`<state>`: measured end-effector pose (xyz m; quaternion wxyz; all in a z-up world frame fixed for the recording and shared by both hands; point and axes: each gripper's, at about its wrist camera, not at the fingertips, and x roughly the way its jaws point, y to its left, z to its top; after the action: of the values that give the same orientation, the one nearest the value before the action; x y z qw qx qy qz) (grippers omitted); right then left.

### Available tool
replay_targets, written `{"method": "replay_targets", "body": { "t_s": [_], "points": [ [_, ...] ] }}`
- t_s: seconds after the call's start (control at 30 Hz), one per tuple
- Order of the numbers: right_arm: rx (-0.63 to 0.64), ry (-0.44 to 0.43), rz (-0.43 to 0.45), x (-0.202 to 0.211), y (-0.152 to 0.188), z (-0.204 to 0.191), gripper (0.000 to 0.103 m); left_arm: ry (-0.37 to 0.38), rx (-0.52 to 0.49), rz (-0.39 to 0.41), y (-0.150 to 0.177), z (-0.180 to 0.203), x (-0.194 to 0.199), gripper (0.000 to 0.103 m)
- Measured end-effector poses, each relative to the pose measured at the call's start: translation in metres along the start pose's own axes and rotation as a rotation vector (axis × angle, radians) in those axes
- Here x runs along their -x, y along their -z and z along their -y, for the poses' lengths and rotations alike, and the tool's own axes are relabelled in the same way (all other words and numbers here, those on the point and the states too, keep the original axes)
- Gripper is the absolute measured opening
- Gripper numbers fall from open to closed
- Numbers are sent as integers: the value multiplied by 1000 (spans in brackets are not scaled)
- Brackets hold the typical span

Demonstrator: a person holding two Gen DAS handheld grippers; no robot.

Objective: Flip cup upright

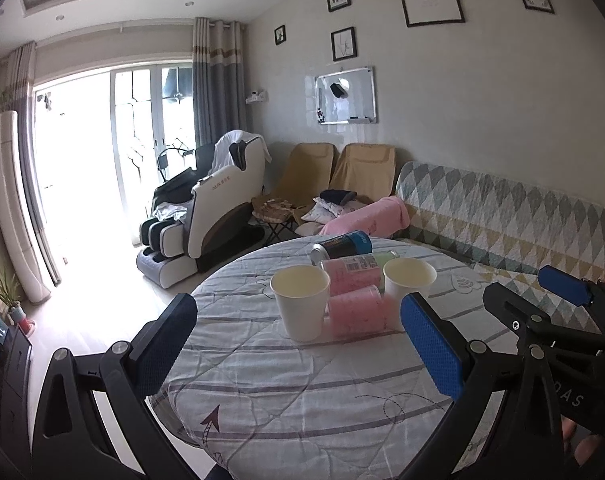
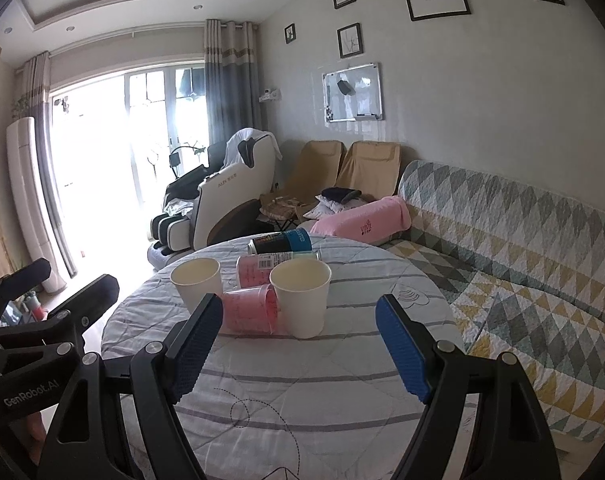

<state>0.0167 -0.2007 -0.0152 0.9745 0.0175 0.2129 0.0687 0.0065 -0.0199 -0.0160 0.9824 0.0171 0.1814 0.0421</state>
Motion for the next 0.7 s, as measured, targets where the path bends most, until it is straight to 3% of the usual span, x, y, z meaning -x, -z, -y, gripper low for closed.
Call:
{"method": "replay_targets", "body": {
  "t_s": [0.7],
  "points": [
    [3, 0, -8, -6, 0, 4, 80, -15, -12, 4, 3, 3, -10, 103]
  ]
}}
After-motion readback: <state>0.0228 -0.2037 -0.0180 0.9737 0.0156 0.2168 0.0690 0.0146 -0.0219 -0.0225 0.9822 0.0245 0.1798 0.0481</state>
